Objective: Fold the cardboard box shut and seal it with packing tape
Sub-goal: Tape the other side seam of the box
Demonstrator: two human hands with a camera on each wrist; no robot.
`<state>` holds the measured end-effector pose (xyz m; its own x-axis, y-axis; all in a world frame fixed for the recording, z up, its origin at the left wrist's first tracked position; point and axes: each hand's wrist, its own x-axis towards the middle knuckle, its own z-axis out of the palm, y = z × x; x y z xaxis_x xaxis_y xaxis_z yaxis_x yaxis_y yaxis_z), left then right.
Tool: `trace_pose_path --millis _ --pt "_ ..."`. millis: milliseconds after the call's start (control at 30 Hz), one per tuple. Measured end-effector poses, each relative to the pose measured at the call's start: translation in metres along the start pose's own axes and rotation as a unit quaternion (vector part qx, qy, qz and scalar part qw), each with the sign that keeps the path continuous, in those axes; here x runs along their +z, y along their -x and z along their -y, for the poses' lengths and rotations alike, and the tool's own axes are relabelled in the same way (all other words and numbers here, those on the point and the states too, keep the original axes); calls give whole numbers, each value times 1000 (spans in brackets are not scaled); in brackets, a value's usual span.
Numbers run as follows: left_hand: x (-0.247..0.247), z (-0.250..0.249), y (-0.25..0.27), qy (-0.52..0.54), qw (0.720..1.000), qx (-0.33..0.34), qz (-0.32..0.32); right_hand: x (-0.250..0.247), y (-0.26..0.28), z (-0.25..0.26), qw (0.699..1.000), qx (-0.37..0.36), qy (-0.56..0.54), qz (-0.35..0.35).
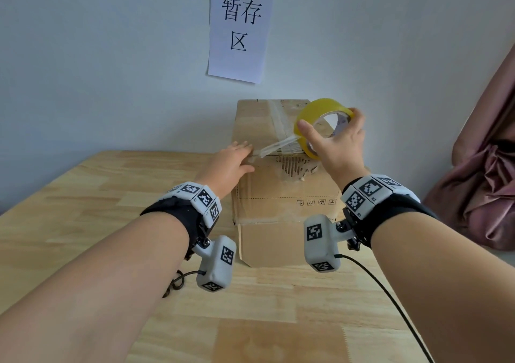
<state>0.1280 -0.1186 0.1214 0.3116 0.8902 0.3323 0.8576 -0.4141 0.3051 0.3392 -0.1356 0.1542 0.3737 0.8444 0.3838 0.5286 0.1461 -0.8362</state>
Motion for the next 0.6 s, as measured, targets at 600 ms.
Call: trace_pose_path --millis 600 --pt "-30 2 33 -116 992 24 -32 10 38 40 993 53 102 -23"
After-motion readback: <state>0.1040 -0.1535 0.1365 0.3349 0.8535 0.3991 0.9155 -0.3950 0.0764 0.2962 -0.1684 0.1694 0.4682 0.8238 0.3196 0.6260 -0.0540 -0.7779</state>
